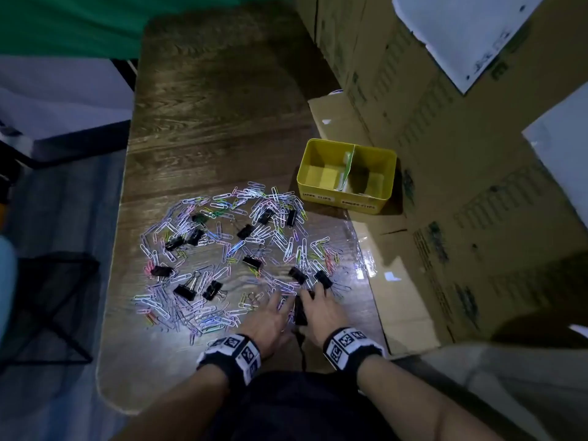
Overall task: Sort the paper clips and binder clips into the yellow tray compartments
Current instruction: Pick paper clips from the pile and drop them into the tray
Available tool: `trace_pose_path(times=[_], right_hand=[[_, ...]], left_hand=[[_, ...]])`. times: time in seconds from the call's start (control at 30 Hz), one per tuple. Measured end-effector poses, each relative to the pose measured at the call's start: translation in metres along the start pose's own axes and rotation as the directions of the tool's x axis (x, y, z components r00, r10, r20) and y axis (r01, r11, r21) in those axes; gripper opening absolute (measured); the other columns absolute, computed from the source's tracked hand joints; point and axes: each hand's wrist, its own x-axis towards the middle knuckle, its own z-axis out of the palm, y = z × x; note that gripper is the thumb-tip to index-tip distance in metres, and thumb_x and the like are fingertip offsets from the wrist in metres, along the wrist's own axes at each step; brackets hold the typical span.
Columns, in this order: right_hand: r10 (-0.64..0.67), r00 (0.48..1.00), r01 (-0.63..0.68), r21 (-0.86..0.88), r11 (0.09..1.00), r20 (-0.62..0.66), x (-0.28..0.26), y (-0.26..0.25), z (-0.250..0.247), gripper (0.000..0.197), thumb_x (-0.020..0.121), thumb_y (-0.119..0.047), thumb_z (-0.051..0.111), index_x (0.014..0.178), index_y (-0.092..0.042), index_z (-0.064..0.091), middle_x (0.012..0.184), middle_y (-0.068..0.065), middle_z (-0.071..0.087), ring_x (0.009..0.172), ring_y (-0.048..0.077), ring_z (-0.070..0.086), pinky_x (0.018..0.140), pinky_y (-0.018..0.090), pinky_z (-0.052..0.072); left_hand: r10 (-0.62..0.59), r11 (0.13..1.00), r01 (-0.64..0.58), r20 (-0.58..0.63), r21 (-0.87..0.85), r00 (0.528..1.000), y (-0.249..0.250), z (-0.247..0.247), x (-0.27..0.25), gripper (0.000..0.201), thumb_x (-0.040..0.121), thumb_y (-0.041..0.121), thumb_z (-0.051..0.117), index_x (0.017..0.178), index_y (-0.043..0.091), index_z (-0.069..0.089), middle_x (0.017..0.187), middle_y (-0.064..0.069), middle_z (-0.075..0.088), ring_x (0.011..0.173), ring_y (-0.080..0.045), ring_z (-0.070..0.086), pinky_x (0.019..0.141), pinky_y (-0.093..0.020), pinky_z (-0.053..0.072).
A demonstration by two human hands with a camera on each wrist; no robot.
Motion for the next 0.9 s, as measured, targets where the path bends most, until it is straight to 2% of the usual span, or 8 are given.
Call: trace_pose_path(times=[0.1,0.23,0.33,0.43,0.6,0.73,0.83,0.9], right_hand=[[0.000,1.000,0.001,-0.022,1.000,0.013,0.003,-0.001,-0.003,0.065,0.088,-0.019,0.063,0.143,-0.014,0.028,0.139,0.019,0.031,0.117,0.034,0.046,0.094,0.041,0.047],[-0.010,1.000,0.009,0.020,1.000,0.015,0.011,-0.001,-0.004,0.055,0.089,0.007,0.048,0.138,-0.015,0.041,0.146,0.019,0.028,0.111,0.030,0.055,0.091,0.037,0.052],[-0.003,0.999,0.002,0.012,1.000,0.044,0.013,-0.003,-0.008,0.035,0.091,0.007,0.046,0.125,-0.002,0.053,0.124,0.020,0.053,0.096,0.028,0.063,0.085,0.035,0.055],[-0.025,0.995,0.031,-0.056,0.998,0.094,0.011,-0.006,-0.011,0.024,0.092,0.005,0.048,0.113,0.000,0.059,0.110,0.017,0.060,0.094,0.028,0.063,0.083,0.035,0.054],[-0.111,0.988,0.120,-0.085,0.989,0.105,0.011,-0.007,-0.017,0.027,0.091,-0.001,0.050,0.116,0.001,0.059,0.120,0.020,0.054,0.107,0.034,0.058,0.087,0.042,0.049],[-0.128,0.987,0.136,-0.078,0.988,0.098,0.012,-0.004,-0.018,0.029,0.090,0.004,0.049,0.118,0.003,0.056,0.125,0.023,0.052,0.102,0.035,0.060,0.087,0.041,0.049],[-0.091,0.993,0.087,0.057,0.995,0.076,0.019,0.006,-0.014,0.037,0.091,0.005,0.047,0.127,0.001,0.049,0.107,0.016,0.058,0.082,0.027,0.058,0.078,0.034,0.053],[-0.078,0.996,0.071,0.150,0.986,0.039,0.024,0.015,-0.011,0.034,0.092,-0.005,0.050,0.126,-0.007,0.055,0.103,0.012,0.064,0.082,0.024,0.061,0.076,0.030,0.053]], left_hand=[[-0.129,0.986,0.128,0.008,0.104,0.992,0.000,-0.005,0.008,0.081,0.085,0.057,0.049,0.146,0.026,0.005,0.154,-0.016,0.011,0.136,-0.042,0.023,0.106,-0.050,0.035],[-0.138,0.973,0.135,0.003,0.190,0.990,-0.017,-0.009,0.014,0.082,0.081,0.066,0.047,0.144,0.027,0.012,0.150,-0.014,0.019,0.132,-0.040,0.027,0.096,-0.049,0.046],[-0.056,0.954,0.061,-0.024,0.295,0.998,-0.029,-0.014,0.016,0.071,0.086,0.059,0.046,0.142,0.022,0.023,0.144,-0.011,0.029,0.129,-0.033,0.031,0.102,-0.049,0.038],[0.063,0.920,-0.061,0.006,0.387,0.998,-0.028,-0.014,0.018,0.054,0.095,0.038,0.043,0.142,0.016,0.026,0.144,-0.013,0.031,0.129,-0.031,0.030,0.107,-0.049,0.028],[0.162,0.959,-0.167,0.044,0.229,0.986,-0.015,-0.012,0.023,0.050,0.092,0.000,0.035,0.141,0.004,0.027,0.146,-0.016,0.029,0.130,-0.035,0.034,0.107,-0.042,0.033],[0.077,0.997,-0.077,0.041,-0.018,0.996,-0.023,-0.007,0.033,0.035,0.094,0.005,0.038,0.128,0.007,0.042,0.128,-0.016,0.048,0.108,-0.028,0.055,0.089,-0.032,0.047],[-0.012,0.984,0.015,0.017,-0.177,1.000,-0.033,-0.007,0.039,0.031,0.091,0.009,0.046,0.122,0.014,0.051,0.113,-0.008,0.059,0.096,-0.021,0.060,0.081,-0.025,0.048],[-0.019,0.974,0.012,-0.028,-0.224,0.999,-0.035,-0.012,0.040,0.034,0.087,0.006,0.051,0.119,0.016,0.057,0.110,-0.004,0.063,0.091,-0.017,0.062,0.080,-0.022,0.050]])
